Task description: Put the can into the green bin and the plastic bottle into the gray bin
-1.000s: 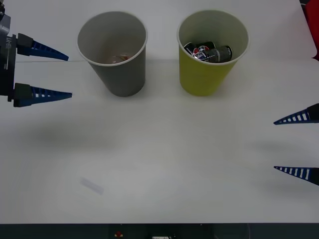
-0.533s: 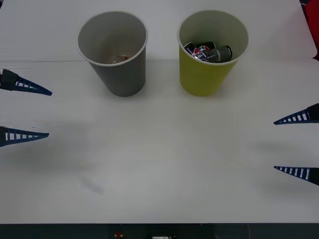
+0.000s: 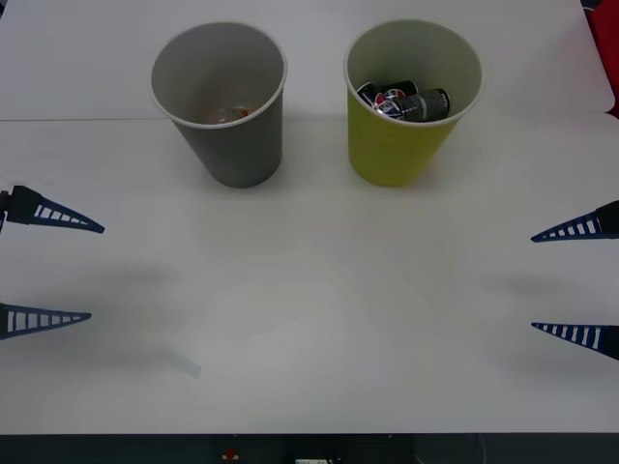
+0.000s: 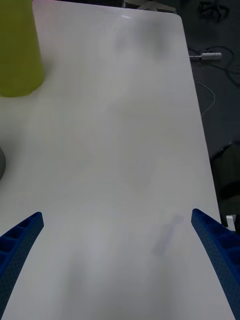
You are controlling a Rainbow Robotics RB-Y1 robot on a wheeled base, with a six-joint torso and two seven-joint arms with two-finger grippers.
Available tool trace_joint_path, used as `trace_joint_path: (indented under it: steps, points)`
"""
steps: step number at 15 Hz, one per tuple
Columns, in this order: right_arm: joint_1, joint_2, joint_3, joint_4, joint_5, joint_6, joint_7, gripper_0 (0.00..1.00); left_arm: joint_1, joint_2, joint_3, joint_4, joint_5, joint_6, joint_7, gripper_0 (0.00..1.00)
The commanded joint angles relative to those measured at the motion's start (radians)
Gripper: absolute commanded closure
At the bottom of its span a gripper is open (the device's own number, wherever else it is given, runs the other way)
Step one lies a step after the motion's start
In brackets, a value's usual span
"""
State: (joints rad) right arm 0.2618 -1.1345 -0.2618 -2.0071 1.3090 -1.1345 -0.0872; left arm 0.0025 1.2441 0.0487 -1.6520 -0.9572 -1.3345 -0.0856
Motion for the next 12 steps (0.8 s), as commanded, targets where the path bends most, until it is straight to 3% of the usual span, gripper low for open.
trace_joint_path:
  steps: [1, 12]
  points:
    - [0.000, 0.000, 0.000, 0.000, 0.000, 0.000, 0.000, 0.00, 0.037, 0.000, 0.002, -0.026, 0.000, 0.021, -0.023, 0.00]
    - [0.000, 0.000, 0.000, 0.000, 0.000, 0.000, 0.000, 0.00, 0.076, 0.000, 0.022, -0.055, 0.001, 0.037, -0.075, 0.00]
